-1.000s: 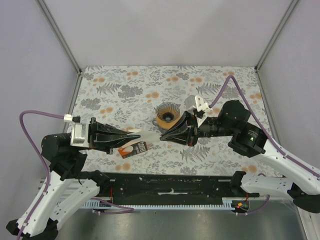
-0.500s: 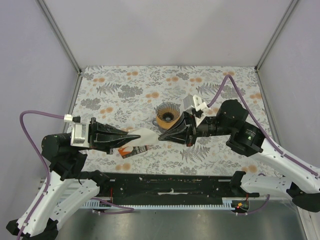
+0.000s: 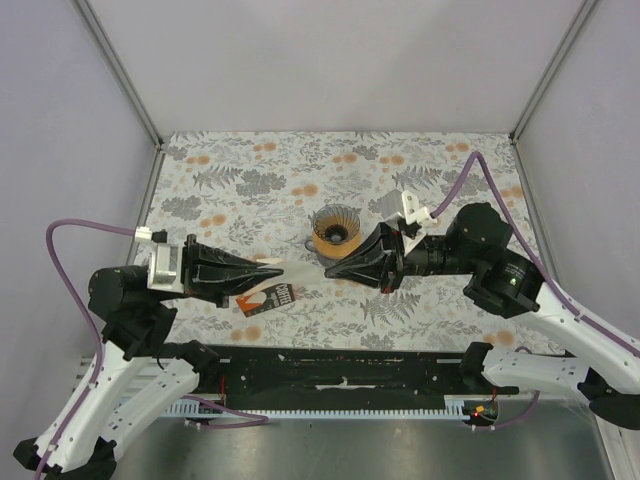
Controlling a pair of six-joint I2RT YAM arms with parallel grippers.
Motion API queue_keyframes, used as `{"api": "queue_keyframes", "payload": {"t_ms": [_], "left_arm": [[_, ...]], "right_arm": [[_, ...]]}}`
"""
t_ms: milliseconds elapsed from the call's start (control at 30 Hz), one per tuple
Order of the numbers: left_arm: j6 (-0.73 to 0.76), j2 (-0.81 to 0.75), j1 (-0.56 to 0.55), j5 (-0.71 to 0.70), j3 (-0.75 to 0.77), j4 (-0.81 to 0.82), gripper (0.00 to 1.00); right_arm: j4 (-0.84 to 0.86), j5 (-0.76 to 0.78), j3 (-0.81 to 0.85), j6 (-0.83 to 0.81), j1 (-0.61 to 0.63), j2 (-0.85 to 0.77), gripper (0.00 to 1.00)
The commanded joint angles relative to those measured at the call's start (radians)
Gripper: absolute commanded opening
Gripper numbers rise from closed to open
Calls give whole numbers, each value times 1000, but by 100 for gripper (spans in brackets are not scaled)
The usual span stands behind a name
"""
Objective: Place the coffee filter in the dripper
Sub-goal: Adjust the coffee filter.
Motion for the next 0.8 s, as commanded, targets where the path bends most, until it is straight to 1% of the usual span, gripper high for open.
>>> {"api": "queue_keyframes", "payload": {"t_ms": [0, 100, 167, 333, 467, 533, 667, 767], "left_arm": [[20, -7, 6, -33, -6, -4, 2], [17, -4, 6, -20, -3, -4, 2], [15, -4, 6, -6, 4, -6, 2], [23, -8, 6, 20, 8, -7, 2], [41, -13, 6, 42, 8, -7, 2], [61, -13, 6, 59, 16, -9, 2], [110, -16, 6, 109, 31, -18, 2], [173, -18, 6, 148, 44, -50, 2]], "right_arm": [[-12, -12, 3, -13, -3, 0, 0], [-27, 43, -1, -25, -4, -11, 0], [-29, 78, -12, -28, -15, -26, 4], [-33, 62, 2, -18, -26, -12, 22], [-27, -99, 22, -18, -26, 31, 42], [-26, -100, 26, -9, -26, 38, 44], [-29, -49, 23, -19, -26, 23, 42], [-27, -84, 28, -36, -26, 17, 49]]}}
